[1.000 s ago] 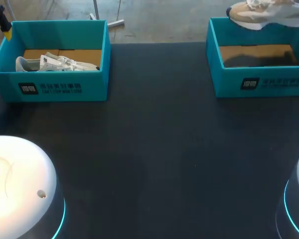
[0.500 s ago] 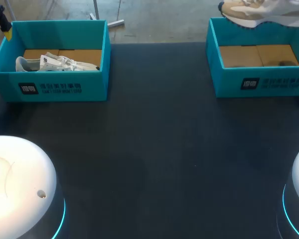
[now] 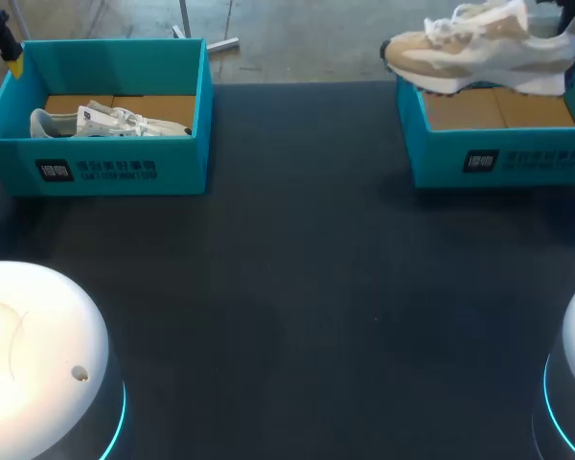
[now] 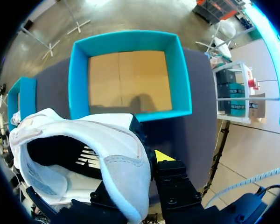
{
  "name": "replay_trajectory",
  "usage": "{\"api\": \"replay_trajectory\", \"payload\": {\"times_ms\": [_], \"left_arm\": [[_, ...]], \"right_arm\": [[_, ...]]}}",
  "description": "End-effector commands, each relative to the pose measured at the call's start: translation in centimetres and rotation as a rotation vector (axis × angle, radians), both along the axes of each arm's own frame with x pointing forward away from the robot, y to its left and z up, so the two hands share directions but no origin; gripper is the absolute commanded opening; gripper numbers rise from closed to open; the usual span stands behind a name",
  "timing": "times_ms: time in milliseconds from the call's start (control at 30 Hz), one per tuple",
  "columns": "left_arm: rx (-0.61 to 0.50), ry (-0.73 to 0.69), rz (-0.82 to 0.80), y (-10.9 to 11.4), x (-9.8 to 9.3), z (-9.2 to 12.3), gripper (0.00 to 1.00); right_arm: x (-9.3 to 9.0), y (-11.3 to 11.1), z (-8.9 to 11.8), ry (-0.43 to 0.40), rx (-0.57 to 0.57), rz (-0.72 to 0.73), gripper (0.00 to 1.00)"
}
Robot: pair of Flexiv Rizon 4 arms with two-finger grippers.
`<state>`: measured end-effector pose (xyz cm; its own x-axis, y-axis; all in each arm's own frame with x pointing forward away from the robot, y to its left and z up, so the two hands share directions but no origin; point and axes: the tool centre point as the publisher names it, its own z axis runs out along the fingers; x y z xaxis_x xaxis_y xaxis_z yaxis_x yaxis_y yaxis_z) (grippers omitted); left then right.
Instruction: Take the shoe out of the shoebox, open the shoe tongue, remove and reinsert the insole, then place the shoe into the shoebox
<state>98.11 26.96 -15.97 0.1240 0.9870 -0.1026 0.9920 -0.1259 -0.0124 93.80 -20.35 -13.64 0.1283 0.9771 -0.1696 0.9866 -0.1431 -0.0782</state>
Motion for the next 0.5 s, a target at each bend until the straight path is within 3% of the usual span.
{"api": "replay_trajectory", "payload": {"times_ms": [33, 500], "left_arm": [[0.002, -0.001, 0.0, 0.0, -0.04, 0.02, 1.0], [0.002, -0.001, 0.0, 0.0, -0.04, 0.02, 1.0]], "right_arm": [[-5.69, 1.78, 0.24, -0.196, -0.032, 0.007, 0.0], [-6.26, 2.13, 0.26, -0.198, -0.027, 0.004, 0.0]]}}
